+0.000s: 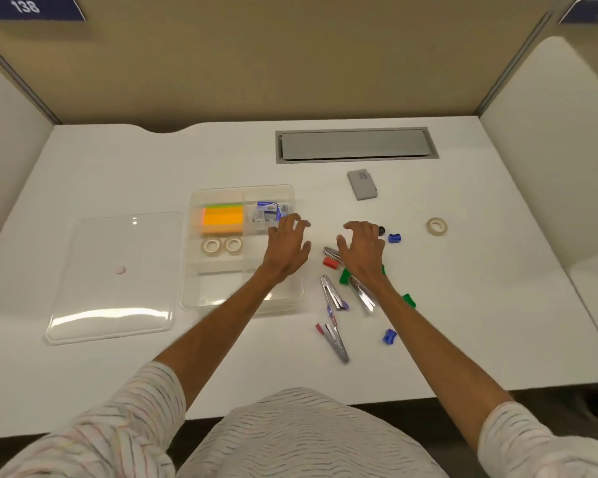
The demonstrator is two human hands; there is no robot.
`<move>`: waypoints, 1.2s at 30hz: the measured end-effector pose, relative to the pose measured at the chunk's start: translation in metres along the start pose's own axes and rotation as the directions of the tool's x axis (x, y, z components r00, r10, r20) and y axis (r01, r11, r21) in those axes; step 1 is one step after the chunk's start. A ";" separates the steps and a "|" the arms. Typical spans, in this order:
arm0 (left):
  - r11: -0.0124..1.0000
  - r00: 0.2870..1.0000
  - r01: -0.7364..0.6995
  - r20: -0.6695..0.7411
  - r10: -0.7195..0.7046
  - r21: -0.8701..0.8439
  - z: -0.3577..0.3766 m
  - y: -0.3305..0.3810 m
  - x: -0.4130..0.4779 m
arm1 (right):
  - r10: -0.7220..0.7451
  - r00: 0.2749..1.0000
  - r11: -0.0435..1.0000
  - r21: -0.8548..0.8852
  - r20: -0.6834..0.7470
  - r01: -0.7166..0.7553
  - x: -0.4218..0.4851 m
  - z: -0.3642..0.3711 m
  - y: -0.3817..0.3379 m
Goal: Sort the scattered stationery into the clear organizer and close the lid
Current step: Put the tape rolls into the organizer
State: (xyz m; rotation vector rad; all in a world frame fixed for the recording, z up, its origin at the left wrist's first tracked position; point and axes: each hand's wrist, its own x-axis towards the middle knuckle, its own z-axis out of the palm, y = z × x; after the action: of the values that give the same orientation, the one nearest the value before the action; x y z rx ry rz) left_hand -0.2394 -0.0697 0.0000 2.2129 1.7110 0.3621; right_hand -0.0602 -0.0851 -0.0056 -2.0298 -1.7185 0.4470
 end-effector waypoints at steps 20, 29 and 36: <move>0.996 0.982 -0.064 0.183 0.051 0.061 0.085 0.115 -0.017 | 0.239 0.970 0.970 -0.048 0.037 -0.237 0.006 -0.049 0.134; 0.983 0.985 -0.093 0.160 0.068 0.157 0.096 0.122 -0.020 | 0.285 0.956 0.955 -0.108 0.073 -0.277 0.033 -0.057 0.160; 0.978 0.983 -0.097 0.172 0.065 0.183 0.103 0.132 -0.018 | 0.285 0.955 0.953 -0.132 0.078 -0.273 0.050 -0.065 0.171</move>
State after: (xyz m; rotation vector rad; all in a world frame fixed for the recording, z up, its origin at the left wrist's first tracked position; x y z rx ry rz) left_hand -0.0869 -0.1278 -0.0419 2.3786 1.6304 0.0307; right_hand 0.1253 -0.0656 -0.0384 -2.3888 -1.5482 0.5506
